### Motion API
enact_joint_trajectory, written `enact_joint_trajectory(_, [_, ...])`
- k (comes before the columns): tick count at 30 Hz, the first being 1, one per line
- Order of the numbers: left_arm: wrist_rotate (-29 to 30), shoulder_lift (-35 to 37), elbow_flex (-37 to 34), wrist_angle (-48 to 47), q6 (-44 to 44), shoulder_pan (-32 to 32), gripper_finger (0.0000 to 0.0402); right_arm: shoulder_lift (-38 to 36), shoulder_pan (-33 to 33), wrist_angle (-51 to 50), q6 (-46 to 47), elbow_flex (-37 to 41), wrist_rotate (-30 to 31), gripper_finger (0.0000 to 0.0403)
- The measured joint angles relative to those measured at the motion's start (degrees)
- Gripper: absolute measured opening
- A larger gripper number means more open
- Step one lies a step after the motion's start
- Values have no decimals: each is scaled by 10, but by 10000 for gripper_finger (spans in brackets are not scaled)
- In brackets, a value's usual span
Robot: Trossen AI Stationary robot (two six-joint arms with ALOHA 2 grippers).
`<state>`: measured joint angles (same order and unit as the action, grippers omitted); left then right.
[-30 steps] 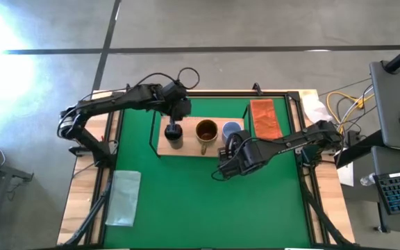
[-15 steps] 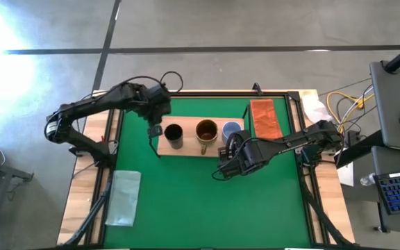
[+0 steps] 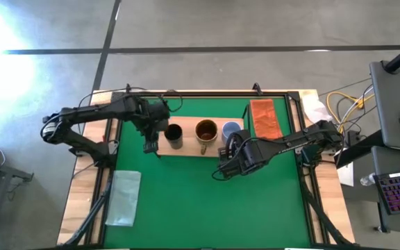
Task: Stack small to large cups/mugs on shelf
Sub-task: Adjust the mugs including the cup, then return to Home Position
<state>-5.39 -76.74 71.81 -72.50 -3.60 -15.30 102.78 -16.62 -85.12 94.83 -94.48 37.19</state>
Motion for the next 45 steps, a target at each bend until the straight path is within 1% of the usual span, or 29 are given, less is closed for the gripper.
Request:
enact_joint_trajectory(3, [-1, 0, -26, 45, 7, 8, 27, 0, 0, 0, -4, 0, 0, 22])
enact_joint_trajectory(8, [0, -1, -48, 101, 20, 11, 27, 0, 0, 0, -8, 0, 0, 22])
enact_joint_trajectory(18, [14, -1, -55, 180, 20, 11, 27, 0, 0, 0, -10, 0, 0, 22])
enact_joint_trajectory(21, [18, -1, -55, 181, 18, 11, 27, 0, 0, -1, -10, 0, -1, 22])
enact_joint_trajectory(25, [45, -1, -55, 167, 17, 11, 27, 0, 0, -2, -10, 0, -1, 22])
enact_joint_trajectory(30, [52, -2, -48, 138, 16, 11, 27, -3, -2, -1, -15, 0, -10, 22])
enact_joint_trajectory(31, [51, -1, -41, 132, 17, 11, 27, -3, -3, -3, -20, -7, -4, 22])
enact_joint_trajectory(33, [40, 0, -23, 126, 17, 11, 27, -11, -4, 1, -49, -30, 31, 22])
enact_joint_trajectory(36, [28, 7, 15, 134, 16, 11, 27, -31, -5, 1, -122, -85, 100, 22])
enact_joint_trajectory(38, [28, 11, 43, 140, 14, 11, 27, -40, -4, 0, -171, -127, 127, 22])
enact_joint_trajectory(43, [26, 36, 86, 162, 15, 12, 27, -42, -10, 4, -273, -240, 123, 22])
enact_joint_trajectory(45, [25, 46, 91, 174, 58, 12, 27, -43, -10, 4, -273, -274, 116, 22])
